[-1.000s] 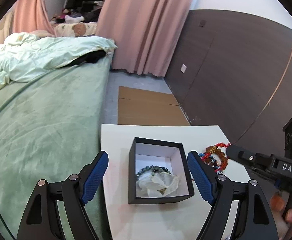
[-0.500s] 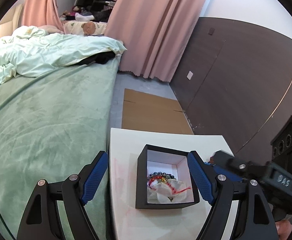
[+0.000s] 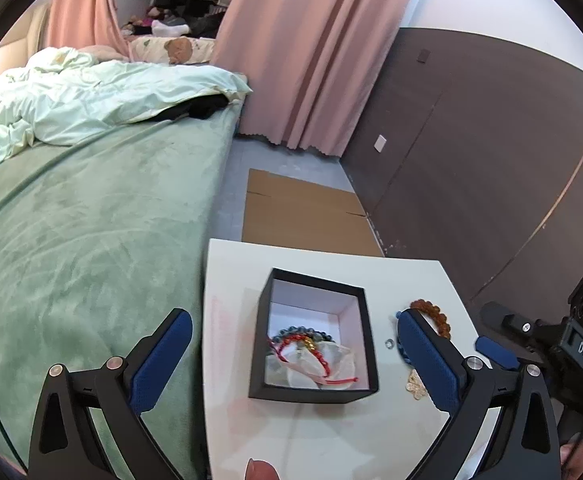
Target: Organize jewelry
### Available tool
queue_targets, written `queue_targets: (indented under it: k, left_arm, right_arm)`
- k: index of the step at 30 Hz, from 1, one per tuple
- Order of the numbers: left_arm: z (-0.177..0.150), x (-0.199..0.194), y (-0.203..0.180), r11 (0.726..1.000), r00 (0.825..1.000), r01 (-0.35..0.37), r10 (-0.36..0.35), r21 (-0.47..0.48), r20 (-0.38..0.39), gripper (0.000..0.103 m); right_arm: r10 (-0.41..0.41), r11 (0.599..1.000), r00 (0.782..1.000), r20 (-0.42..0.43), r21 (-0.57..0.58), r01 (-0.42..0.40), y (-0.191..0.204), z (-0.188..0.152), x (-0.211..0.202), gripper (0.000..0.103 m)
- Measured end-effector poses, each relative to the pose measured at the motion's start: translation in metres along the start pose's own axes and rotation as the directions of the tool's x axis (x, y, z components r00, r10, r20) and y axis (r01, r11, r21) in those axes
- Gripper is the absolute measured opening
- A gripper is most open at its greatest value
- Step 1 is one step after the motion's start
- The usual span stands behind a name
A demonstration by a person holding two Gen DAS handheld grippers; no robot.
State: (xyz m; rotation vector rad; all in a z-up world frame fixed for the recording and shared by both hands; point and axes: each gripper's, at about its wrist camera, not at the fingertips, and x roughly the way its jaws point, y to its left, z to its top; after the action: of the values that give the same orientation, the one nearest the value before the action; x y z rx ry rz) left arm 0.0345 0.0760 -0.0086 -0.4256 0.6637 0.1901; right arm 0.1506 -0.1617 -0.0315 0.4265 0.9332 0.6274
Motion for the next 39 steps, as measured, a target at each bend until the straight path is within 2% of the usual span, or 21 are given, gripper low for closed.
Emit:
queue_targets:
  k: [3, 4, 5, 11, 21, 31, 39]
  left_arm:
    - [-0.003, -0.001, -0.011, 0.999, 1.0, -0.014, 0.014, 0.03, 0.004, 0.103]
    - [-0.004, -0.002, -0.014, 0.999, 1.0, -0.02, 0.02, 0.039, 0.006, 0.103]
    - [-0.005, -0.002, -0.017, 0.999, 1.0, -0.021, 0.021, 0.044, 0.007, 0.103]
    - [-0.014, 0.0, -0.036, 0.995, 1.0, 0.009, -0.008, 0.095, -0.015, 0.103]
    - [-0.034, 0.006, -0.069, 0.978, 0.997, 0.058, -0.047, 0.2, -0.059, 0.103]
    - [-0.05, 0.016, -0.102, 0.953, 0.99, 0.112, -0.083, 0.282, -0.112, 0.103]
    - [-0.059, 0.033, -0.122, 0.936, 0.979, 0.162, -0.112, 0.312, -0.17, 0.102]
  right_arm:
    - [-0.033, 0.999, 0.998, 0.057, 0.004, 0.033, -0.01, 0.002, -0.015, 0.098]
    - [-0.045, 0.999, 0.996, 0.077, 0.0, 0.045, -0.014, 0.003, -0.021, 0.103]
    - [-0.051, 0.999, 0.995, 0.09, -0.004, 0.051, -0.016, 0.004, -0.025, 0.103]
    - [-0.081, 0.996, 0.987, 0.142, -0.021, 0.085, -0.026, 0.006, -0.044, 0.103]
    - [-0.095, 0.994, 0.985, 0.147, -0.038, 0.101, -0.041, 0.004, -0.061, 0.103]
    - [-0.142, 0.982, 0.978, 0.15, -0.102, 0.158, -0.055, 0.006, -0.082, 0.103]
    - [-0.172, 0.984, 0.979, 0.113, -0.022, 0.176, -0.086, 0.016, -0.092, 0.103]
